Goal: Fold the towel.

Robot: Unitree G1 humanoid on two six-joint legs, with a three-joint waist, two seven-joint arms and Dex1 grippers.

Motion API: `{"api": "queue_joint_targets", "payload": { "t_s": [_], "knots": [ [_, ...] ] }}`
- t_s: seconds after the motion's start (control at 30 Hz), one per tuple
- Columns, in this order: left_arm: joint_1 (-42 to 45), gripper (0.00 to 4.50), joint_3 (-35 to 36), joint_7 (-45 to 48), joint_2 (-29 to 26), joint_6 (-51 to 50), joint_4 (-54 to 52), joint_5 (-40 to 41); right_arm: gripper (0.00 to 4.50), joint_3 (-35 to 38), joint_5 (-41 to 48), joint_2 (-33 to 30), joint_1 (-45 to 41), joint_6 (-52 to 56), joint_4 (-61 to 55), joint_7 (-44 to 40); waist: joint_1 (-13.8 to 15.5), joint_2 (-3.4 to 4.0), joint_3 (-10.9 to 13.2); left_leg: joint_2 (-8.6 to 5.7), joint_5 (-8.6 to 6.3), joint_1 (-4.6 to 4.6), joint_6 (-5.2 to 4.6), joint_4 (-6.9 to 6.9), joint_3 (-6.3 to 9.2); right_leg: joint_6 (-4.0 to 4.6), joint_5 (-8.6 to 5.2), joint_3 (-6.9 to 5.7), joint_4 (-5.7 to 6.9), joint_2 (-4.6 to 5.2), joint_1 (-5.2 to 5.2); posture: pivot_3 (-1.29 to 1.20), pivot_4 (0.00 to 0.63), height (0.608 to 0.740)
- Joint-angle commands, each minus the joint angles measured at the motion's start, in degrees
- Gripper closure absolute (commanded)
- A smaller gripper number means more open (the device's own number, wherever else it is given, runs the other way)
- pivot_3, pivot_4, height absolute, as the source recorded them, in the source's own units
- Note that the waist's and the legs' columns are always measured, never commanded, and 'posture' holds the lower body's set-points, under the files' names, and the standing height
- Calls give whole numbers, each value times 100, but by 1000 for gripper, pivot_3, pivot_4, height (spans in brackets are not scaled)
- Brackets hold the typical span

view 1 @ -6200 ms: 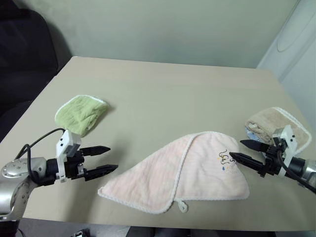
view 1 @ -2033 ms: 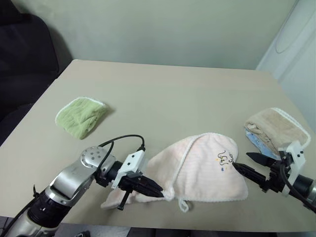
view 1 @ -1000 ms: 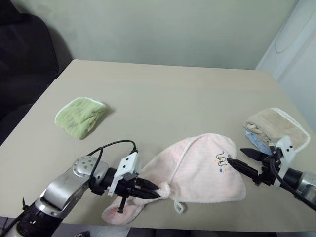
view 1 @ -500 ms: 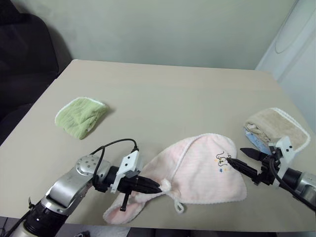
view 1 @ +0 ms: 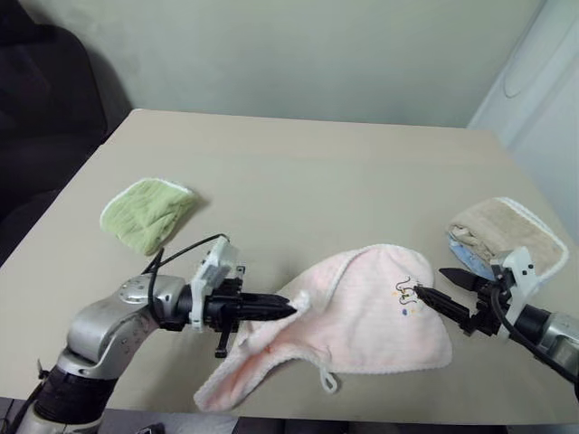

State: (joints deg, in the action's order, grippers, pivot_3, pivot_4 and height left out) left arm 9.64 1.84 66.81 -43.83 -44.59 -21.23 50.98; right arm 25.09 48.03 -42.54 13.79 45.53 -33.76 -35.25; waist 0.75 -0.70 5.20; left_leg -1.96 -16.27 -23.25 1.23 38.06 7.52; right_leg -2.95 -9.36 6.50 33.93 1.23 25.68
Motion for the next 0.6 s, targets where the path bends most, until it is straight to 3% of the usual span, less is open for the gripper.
{"api": "queue_joint_targets", "payload": {
  "t_s": [0.03,0.23,0.6],
  "knots": [
    [23,4482,409,-318,62,-236,83,364,46,58,-17,-9,-103,-131,-32,-33,0,-1,1,0,0,3,0,0,0,0,0,0,0,0,-3,0,150,740],
    [393,4482,1313,-1227,321,-639,753,1081,46,-106,-332,-117,-666,-141,491,125,0,-10,7,0,3,7,1,1,-1,-1,-1,1,0,0,-9,0,150,740],
    [255,4498,1886,-2592,979,-531,1196,1121,23,-1163,-952,34,-2256,378,2024,299,-1,-18,13,5,14,40,-6,-8,-5,50,35,-3,3,-5,-31,0,150,740]
  ]
}}
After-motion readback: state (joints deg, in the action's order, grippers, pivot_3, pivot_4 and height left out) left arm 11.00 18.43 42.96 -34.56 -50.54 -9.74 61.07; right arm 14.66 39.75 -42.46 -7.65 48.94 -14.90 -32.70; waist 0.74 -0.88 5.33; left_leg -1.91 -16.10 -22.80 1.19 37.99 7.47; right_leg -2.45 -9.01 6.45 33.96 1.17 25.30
